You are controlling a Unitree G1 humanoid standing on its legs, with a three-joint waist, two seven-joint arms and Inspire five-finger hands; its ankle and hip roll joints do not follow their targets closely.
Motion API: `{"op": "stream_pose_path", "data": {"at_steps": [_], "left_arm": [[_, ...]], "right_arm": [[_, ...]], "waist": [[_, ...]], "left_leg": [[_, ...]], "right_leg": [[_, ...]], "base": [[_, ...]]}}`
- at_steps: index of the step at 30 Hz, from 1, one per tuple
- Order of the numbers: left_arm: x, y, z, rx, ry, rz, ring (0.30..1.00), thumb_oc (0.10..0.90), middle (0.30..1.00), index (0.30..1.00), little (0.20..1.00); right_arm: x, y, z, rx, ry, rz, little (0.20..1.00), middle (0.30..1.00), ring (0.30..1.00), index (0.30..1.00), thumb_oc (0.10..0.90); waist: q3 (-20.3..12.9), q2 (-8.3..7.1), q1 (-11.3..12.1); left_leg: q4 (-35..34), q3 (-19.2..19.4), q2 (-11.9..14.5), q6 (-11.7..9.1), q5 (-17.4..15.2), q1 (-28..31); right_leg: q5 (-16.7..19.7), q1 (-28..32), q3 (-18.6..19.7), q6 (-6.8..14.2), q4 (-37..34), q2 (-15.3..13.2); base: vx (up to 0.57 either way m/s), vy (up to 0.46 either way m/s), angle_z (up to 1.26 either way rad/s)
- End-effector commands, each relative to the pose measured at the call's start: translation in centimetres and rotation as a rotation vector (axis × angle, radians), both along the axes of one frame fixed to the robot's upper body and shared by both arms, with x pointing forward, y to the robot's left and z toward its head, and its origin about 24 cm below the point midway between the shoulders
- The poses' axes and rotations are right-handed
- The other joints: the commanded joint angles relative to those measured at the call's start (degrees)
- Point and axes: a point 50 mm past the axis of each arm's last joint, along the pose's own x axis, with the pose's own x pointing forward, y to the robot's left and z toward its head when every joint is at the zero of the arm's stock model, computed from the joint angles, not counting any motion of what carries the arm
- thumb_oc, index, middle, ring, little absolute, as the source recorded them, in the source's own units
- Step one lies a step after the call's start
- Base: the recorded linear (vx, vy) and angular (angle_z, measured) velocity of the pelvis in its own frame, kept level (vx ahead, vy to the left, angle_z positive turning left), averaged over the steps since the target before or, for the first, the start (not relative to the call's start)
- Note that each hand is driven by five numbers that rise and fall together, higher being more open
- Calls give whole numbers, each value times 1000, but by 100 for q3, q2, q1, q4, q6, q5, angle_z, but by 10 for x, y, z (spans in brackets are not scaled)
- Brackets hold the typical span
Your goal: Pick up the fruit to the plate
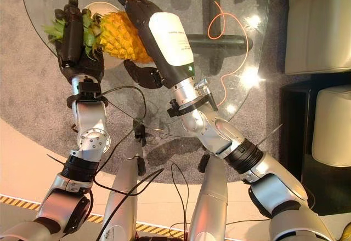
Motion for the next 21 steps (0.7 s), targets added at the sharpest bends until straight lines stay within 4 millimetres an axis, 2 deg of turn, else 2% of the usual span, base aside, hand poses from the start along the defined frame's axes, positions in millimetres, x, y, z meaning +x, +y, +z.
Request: {"op": "stream_pose_path", "data": {"at_steps": [1, 21], "left_arm": [[-32, 23, 56, -30, -316, 167, 300, 100, 300, 300, 200], [-46, 37, 61, -144, -354, 328, 300, 100, 300, 300, 200]], "right_arm": [[-45, 12, 74, 207, -367, 193, 900, 900, 900, 900, 800], [-45, 13, 76, 221, -378, 184, 900, 900, 900, 900, 800]], "waist": [[-151, -88, 131], [-151, -118, 159]], "left_leg": [[303, -214, -10, -135, -216, -155], [192, -222, -19, -158, -179, -110]], "right_leg": [[463, 512, -200, 255, -954, -55], [477, 574, -237, 268, -1049, -51]], "base": [[0, 0, 0], [0, 0, 0]]}}
